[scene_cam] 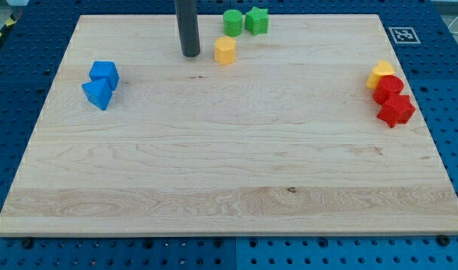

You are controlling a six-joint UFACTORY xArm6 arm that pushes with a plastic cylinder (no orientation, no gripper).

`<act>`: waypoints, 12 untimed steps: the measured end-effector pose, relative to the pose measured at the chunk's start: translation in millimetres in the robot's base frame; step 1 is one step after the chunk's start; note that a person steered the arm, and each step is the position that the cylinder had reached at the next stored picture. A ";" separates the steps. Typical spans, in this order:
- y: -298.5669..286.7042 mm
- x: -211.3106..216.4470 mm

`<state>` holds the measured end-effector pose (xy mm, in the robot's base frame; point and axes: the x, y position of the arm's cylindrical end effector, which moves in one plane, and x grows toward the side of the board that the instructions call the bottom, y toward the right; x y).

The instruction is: Push the yellow hexagon closer to the yellow heart

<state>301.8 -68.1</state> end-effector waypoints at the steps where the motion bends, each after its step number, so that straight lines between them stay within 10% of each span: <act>1: 28.6 1.2; 12: 206.0 -31.8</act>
<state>270.0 137.9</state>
